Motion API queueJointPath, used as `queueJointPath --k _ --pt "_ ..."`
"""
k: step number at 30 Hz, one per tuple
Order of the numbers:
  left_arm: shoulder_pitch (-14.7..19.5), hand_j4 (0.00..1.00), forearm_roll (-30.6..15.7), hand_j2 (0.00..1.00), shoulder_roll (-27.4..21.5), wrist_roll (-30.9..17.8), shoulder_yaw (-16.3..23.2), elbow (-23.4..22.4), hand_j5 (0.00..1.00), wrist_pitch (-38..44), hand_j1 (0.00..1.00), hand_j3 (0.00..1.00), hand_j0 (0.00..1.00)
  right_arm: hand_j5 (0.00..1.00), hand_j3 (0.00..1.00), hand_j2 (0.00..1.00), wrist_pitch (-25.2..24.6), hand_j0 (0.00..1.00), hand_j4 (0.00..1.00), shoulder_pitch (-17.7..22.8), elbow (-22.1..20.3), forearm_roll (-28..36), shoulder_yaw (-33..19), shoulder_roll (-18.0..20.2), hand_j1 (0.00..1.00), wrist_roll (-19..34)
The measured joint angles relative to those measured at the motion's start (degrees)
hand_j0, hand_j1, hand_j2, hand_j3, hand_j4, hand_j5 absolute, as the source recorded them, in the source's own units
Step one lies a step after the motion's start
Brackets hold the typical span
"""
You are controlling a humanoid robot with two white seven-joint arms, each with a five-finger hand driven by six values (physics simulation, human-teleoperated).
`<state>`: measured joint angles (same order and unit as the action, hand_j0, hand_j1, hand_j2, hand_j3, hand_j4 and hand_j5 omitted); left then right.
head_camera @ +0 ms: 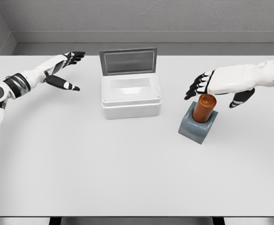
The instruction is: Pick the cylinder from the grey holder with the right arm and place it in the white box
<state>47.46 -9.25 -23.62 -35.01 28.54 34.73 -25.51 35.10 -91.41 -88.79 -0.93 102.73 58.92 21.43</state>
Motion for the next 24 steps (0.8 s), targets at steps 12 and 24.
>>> queueJointPath --k 12,24 --pt "0.88 1.00 1.63 1.00 0.04 0.00 0.46 -0.15 1.00 0.29 1.00 1.00 1.00 1.00 1.00 1.00 0.00 1.00 1.00 0.97 0.60 -0.04 -0.13 -2.01 1.00 0.45" --pt "0.88 1.00 1.13 1.00 0.08 0.00 -0.06 -0.27 1.00 0.34 1.00 1.00 1.00 0.61 0.61 0.61 0.00 0.61 0.61 1.14 1.53 -0.06 -0.21 -2.19 0.61 1.81"
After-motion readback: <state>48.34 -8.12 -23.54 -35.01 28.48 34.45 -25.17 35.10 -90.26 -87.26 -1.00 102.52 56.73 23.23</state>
